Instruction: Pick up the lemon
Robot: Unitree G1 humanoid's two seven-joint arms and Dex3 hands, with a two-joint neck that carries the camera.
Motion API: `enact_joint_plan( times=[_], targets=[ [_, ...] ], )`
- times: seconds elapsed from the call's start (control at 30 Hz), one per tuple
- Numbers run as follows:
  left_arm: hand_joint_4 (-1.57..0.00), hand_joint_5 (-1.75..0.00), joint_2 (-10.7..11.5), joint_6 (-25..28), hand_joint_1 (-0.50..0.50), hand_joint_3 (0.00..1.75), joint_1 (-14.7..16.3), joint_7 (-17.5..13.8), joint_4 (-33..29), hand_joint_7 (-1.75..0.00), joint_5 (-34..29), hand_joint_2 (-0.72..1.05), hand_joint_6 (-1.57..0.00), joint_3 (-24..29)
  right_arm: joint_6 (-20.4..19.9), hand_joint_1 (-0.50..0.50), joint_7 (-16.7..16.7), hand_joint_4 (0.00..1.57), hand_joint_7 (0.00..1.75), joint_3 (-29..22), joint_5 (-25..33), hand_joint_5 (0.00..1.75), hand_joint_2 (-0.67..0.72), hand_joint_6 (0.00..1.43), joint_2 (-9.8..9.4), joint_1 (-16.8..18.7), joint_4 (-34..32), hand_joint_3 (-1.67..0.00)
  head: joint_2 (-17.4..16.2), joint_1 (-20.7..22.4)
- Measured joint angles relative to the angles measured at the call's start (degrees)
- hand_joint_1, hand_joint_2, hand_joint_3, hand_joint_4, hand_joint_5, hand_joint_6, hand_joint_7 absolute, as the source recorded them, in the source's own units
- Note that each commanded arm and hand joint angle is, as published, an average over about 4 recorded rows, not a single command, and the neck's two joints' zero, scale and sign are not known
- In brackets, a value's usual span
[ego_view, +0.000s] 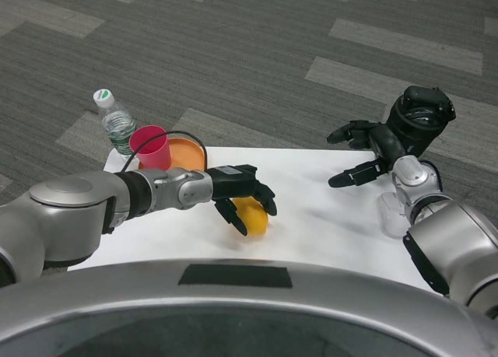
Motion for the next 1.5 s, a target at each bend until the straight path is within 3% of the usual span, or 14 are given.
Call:
enact_joint_plan(
  times=[0.27,0.63,0.9,1.03,1.2,1.33,1.5],
  targets=[
    [-1.57,-1.75,0.2,-1.7,0.5,0.09,-0.1,-0.7,1.1,-0.7,-0.3,0.96,-1.26,6.7,0.0,0.33,0.0,0.33,0.7,0.0,0.0,1.26,-0.1,0.77,-0.01,0.0,-0.2,-0.32,0.8,0.1],
    [-1.57,-1.75,0.4,-3.1,0.5,0.09,0.0,-2.7,2.1,-0.7,-6.9,0.96,-1.25,10.3,0.0,0.32,0.0,0.31,0.7,0.0,0.0,1.26,-0.1,0.77,-0.02,0.0,-0.2,-0.32,1.9,0.1],
    [-1.57,-1.75,0.2,-5.6,0.5,0.09,0.5,-6.9,7.2,-0.63,-22.9,0.96,-1.17,12.4,0.0,0.31,0.1,0.27,0.7,-2.4,0.0,1.26,-0.1,0.77,-0.19,0.0,-1.7,-0.32,5.8,-0.3],
    [-1.57,-1.75,0.4,-6.6,0.5,0.09,0.6,-8.8,8.8,-0.56,-25.5,0.96,-1.09,15.7,0.0,0.3,0.2,0.26,0.7,-4.8,0.0,1.26,-0.1,0.77,0.03,0.1,-1.8,-0.32,8.3,-0.1],
    [-1.53,-1.75,1.7,-7.6,0.5,0.09,0.7,-14.1,9.1,-0.45,-30.7,0.96,-0.88,18.9,0.0,0.3,0.1,0.24,0.7,-9.1,0.0,1.26,-0.1,0.77,2.7,0.4,-1.9,-0.32,9.9,0.0],
    [-1.53,-1.75,3.4,-7.7,0.5,0.09,0.7,-19.2,9.1,-0.42,-43.5,0.96,-0.84,14.9,0.0,0.32,0.1,0.24,0.7,-10.9,0.0,1.26,-0.1,0.77,4.86,0.4,-2.2,-0.32,12.0,0.1],
    [-1.5,-1.75,5.0,-7.7,0.5,0.09,0.7,-21.5,9.2,-0.42,-53.8,0.96,-0.84,12.1,0.0,0.29,0.0,0.23,0.7,-12.1,0.0,1.26,-0.1,0.77,6.13,0.4,-2.5,-0.32,12.9,-0.7]
  ],
)
